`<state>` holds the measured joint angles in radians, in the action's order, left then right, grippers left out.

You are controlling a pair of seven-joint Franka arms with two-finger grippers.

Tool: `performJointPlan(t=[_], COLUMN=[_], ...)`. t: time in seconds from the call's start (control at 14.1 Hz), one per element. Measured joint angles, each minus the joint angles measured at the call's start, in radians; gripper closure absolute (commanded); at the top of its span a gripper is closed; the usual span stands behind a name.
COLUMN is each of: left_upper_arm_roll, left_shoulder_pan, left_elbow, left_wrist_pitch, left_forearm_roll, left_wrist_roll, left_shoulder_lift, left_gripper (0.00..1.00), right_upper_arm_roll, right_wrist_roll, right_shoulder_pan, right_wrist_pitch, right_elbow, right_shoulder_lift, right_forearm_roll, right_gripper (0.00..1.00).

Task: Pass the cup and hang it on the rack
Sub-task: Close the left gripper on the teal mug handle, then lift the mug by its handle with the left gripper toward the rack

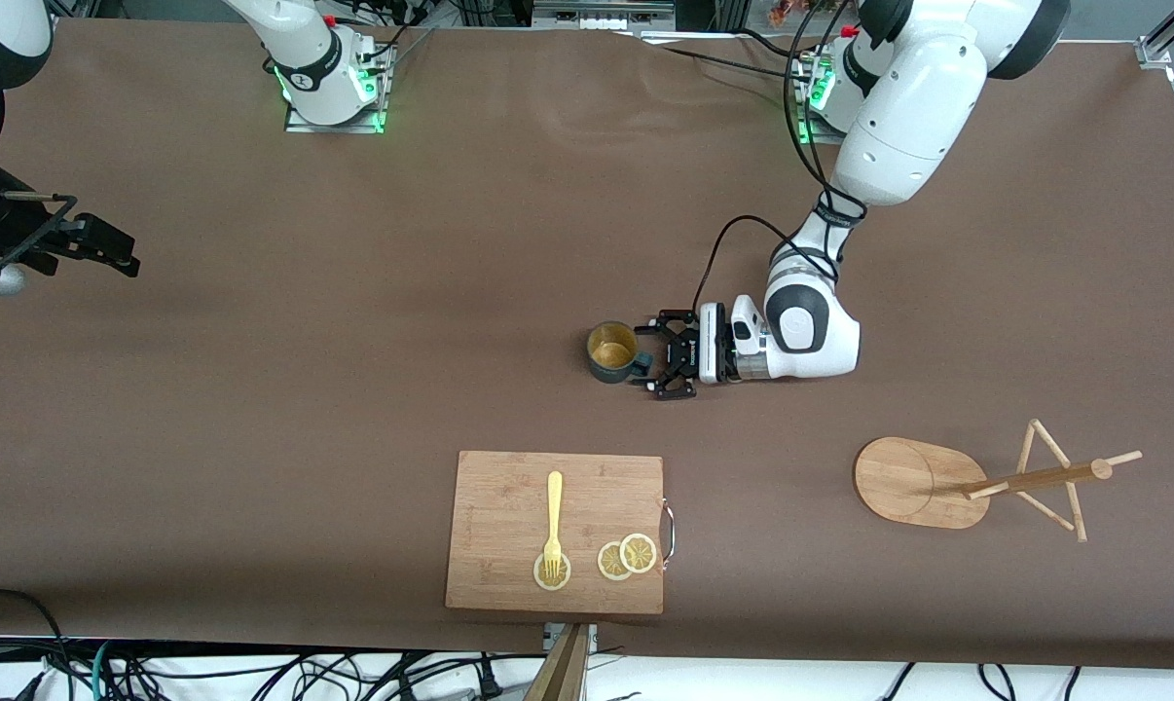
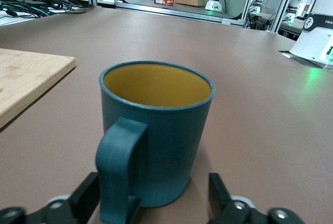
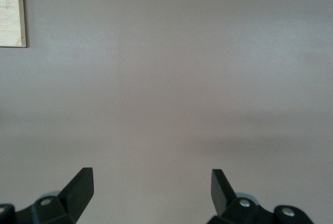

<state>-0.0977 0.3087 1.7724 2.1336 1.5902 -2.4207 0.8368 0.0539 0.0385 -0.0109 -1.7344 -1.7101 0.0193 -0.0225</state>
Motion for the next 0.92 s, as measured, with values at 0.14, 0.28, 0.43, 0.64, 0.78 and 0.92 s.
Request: performJointPlan(t=[0.14,0.28,0.43,0.64,0.78,0.92], left_upper_arm_roll=[-0.001,0.000,0.001,0.003,0.005,0.007], left_shoulder_pan=[0.000,-0.002,-0.003,-0.022,-0.051,-0.089], left_elbow=[0.002,0.005,0.005,0.005,0.004,0.001], left_wrist_pitch=[0.003,0.005,0.006,0.006,-0.003,-0.055], left_forearm_roll=[0.001,0.001,0.002,0.005,0.002,-0.054], left_wrist_roll=[-0.008,-0.016,-0.018,0.009,0.116,0.277], left_shoulder_lift=[0.000,0.000,0.000,-0.002,-0.012,-0.043], left_gripper=[0.90,1.00,1.00,1.00,1.00,1.00], right_upper_arm_roll=[0.000,0.000,0.000,0.000,0.000,0.000], right_wrist_roll=[0.000,0.000,0.000,-0.001,-0.001,-0.001], right_shoulder_pan=[0.000,0.000,0.000,0.000,0.000,0.000], right_wrist_pitch=[0.000,0.000,0.000,0.000,0.000,-0.001], right_elbow=[0.000,0.000,0.000,0.000,0.000,0.000], right_shoulder_lift=[0.000,0.000,0.000,0.000,0.000,0.000], right_forearm_roll=[0.000,0.000,0.000,0.000,0.000,0.000], right_gripper=[0.00,0.00,0.00,0.00,0.00,0.00])
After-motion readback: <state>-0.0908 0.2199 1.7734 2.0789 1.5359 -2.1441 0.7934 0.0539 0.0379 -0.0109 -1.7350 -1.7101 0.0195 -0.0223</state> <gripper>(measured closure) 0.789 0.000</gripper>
